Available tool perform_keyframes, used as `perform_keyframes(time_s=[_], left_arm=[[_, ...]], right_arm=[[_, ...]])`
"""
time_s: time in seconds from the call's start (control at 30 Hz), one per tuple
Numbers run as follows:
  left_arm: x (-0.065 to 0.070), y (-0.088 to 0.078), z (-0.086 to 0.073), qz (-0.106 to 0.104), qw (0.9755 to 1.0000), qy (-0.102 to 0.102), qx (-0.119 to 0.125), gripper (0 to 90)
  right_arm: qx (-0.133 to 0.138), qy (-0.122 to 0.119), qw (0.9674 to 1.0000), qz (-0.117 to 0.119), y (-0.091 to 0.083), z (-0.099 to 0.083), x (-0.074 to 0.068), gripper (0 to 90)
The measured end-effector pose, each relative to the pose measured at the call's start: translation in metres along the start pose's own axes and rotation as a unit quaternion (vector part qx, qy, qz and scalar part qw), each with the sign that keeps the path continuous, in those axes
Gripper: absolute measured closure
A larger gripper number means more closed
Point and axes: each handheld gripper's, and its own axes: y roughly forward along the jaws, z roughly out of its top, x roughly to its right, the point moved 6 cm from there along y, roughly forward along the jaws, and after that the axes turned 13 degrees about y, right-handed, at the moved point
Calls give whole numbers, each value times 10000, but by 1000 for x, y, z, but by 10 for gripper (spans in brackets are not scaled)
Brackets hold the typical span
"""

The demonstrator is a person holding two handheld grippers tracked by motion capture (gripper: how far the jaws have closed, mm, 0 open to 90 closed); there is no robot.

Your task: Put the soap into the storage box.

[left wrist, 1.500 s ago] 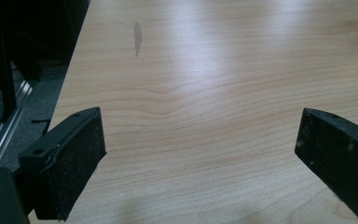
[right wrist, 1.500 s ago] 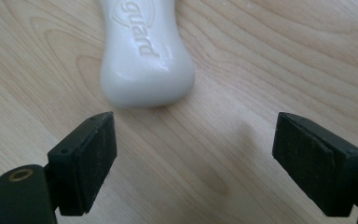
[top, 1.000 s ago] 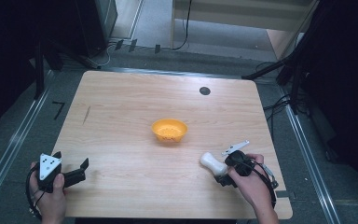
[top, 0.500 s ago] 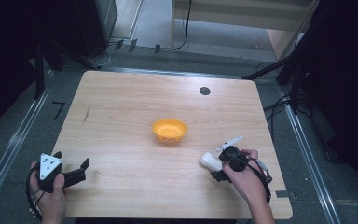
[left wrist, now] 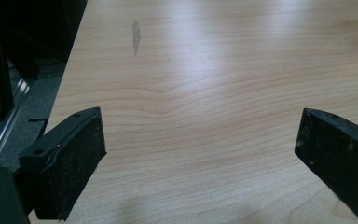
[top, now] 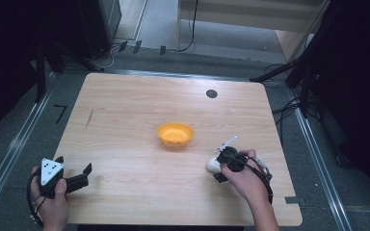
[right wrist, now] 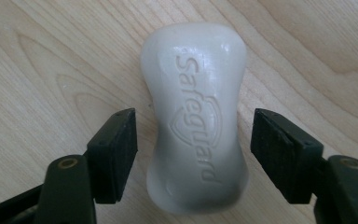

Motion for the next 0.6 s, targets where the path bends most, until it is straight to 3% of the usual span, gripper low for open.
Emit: perform_keyframes(time_s=[0.3, 0.6], left_arm=[[0, 0, 0, 12, 10000, 4, -13, 21], [0, 0, 0, 8, 10000, 23, -22, 21]], right_arm=[[-213, -78, 9996, -159, 9, 4, 0, 454], [-176, -38, 9998, 45, 11, 6, 1, 496]])
